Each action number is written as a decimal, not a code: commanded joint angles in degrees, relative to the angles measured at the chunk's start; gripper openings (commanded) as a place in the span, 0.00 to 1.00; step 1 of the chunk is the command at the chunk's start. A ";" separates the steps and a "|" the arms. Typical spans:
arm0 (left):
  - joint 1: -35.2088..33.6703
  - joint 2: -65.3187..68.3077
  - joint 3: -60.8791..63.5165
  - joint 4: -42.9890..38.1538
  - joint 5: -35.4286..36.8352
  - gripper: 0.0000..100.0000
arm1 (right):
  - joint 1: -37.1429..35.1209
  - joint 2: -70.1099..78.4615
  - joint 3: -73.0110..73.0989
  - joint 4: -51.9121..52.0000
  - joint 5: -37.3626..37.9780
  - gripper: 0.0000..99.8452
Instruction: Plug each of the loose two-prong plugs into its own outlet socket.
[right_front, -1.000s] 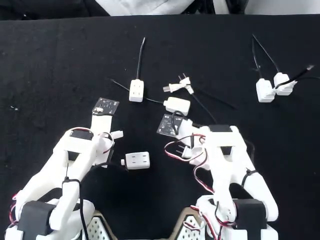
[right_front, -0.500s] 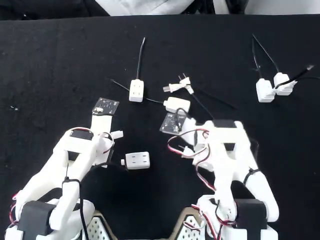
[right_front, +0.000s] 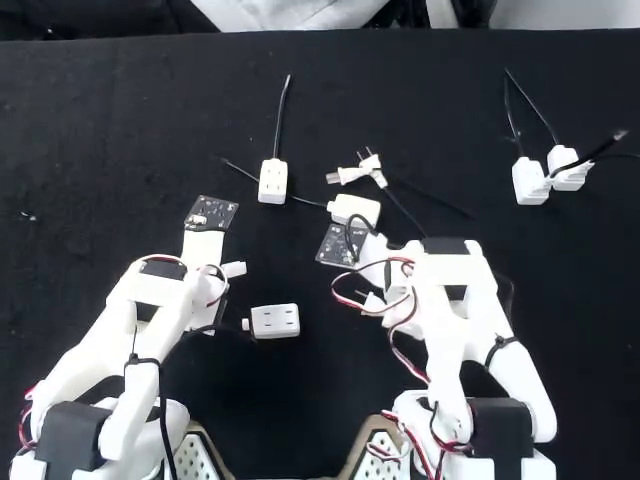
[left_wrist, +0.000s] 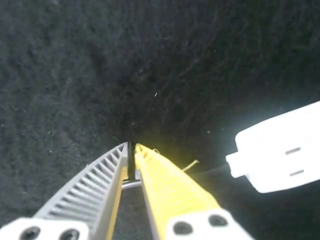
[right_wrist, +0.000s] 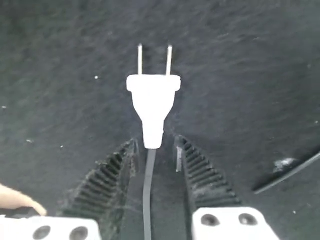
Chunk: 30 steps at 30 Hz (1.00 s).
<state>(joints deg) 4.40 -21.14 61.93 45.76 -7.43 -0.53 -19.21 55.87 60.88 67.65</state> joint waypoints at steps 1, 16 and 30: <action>-1.01 1.32 -1.19 -1.49 0.18 0.03 | -0.79 0.13 -0.75 -0.70 0.35 0.12; -1.01 1.32 -1.10 -1.32 0.18 0.03 | -0.79 12.09 -4.62 -3.34 -1.41 0.12; -1.01 0.88 -0.66 -1.67 0.18 0.03 | -1.32 -2.68 -9.89 9.14 -2.11 0.01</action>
<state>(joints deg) 4.40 -21.14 61.93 45.67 -7.43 -0.62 -14.37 49.10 66.68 66.59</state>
